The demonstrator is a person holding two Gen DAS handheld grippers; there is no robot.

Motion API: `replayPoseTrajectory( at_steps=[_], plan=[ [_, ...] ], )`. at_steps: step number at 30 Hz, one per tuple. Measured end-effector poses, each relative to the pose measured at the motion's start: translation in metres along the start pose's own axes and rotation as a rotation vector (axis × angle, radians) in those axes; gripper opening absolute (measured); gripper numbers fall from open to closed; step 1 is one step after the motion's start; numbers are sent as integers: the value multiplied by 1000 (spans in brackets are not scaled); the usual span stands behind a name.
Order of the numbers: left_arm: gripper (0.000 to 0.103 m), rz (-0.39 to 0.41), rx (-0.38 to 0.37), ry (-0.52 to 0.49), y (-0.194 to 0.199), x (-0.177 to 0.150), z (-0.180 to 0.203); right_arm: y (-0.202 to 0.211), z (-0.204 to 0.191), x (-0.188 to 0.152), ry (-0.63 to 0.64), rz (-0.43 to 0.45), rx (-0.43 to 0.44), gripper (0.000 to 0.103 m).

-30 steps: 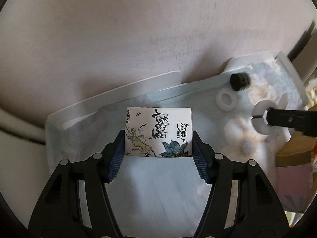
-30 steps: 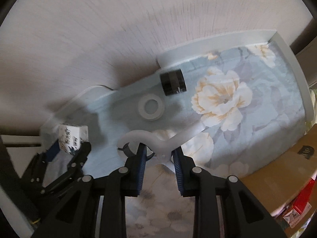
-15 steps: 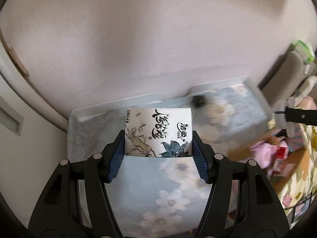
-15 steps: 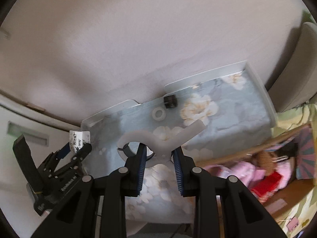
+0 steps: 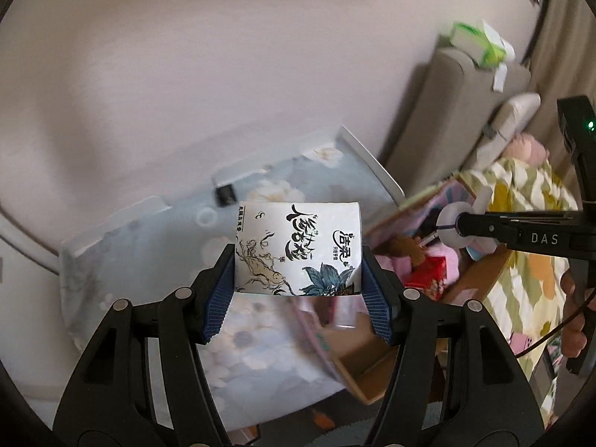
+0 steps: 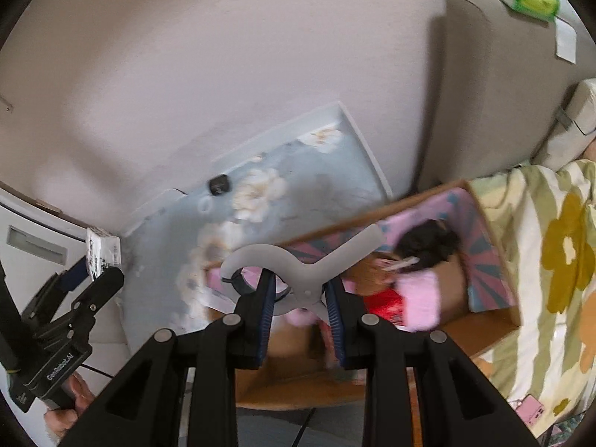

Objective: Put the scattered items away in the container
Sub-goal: 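Lift the card and clip and carry them over the cardboard box, then open both tools to drop the card and clip into the box, then move both tools back toward the tape roll and black cap on the tray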

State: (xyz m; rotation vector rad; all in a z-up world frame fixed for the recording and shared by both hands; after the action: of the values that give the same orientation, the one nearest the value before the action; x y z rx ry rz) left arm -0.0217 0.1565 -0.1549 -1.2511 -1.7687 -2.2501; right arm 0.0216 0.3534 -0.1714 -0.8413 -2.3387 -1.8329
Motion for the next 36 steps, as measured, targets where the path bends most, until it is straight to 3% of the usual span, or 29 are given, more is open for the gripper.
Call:
replayPoseTrajectory(
  at_steps=[5,11,17,18,21,23,25,32,36],
  plan=[
    [60,-75,11,-32,-30,-22,35,-5,25,-9,84,0,-81,25],
    [60,-167,28,-84,-60,-54,66,-23,49,-28,87,-55,-36,25],
    [60,-187,34,-83,-61,-60,69,-30,62,-39,99,-76,-26,25],
    [62,-192,11,-73,-59,-58,69,-30,62,-39,98,-71,-13,25],
    [92,-192,-45,-25,-52,-52,68,-31,60,-40,99,-74,16,32],
    [98,-159,-39,-10,-44,-46,63,-28,58,-38,108,-49,12,50],
    [98,-140,-15,-18,-35,-40,57,-20,54,-35,132,-18,9,56],
    [99,-104,29,40,-10,-33,10,8,44,-22,132,86,48,63],
    [100,-107,90,127,-3,-40,-43,12,31,-20,143,115,59,63]
  ],
)
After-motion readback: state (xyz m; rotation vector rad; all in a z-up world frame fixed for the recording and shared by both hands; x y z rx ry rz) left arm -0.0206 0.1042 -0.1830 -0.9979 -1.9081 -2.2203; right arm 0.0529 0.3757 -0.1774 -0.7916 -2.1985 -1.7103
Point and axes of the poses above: each gripper's, at about its wrist camera, not at the fingertips, and y roughly against the way its jaws point, z to its right, x to its top, the point moved 6 cm from there along -y, roughly the way its jaws point, and after that the axes turned 3 degrees about z, right-handed, at the moved point
